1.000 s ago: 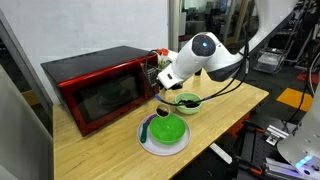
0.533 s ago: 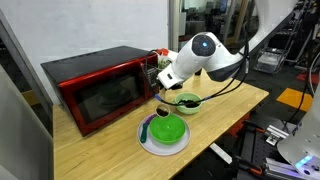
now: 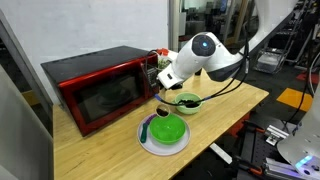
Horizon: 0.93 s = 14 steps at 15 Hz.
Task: Use the spoon to transfer beans from the light-green bowl to the dark green bowl
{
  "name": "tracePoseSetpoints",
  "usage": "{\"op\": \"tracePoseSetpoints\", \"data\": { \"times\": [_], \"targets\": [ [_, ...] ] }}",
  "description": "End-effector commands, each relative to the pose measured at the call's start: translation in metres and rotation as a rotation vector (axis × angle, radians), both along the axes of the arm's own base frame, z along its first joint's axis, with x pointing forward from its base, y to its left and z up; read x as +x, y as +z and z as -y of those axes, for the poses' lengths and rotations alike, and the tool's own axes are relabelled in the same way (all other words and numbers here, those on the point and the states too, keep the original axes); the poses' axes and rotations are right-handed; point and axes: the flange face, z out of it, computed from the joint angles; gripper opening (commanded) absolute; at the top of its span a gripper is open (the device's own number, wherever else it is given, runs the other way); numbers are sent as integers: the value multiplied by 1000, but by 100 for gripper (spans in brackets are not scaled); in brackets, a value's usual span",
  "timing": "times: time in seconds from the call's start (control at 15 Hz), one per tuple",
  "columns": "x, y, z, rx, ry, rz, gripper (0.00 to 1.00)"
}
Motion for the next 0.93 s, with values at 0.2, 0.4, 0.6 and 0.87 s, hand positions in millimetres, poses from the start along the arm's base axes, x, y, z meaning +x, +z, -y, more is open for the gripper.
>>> {"op": "tracePoseSetpoints", "data": {
  "times": [0.2, 0.4, 0.6, 0.87],
  "targets": [
    [0, 0, -1, 0, -1, -1, 22],
    [0, 0, -1, 0, -2, -1, 6],
    [-1, -3, -3, -5, -3, -10, 6],
    [-9, -8, -10, -20, 11, -16, 6]
  ]
}}
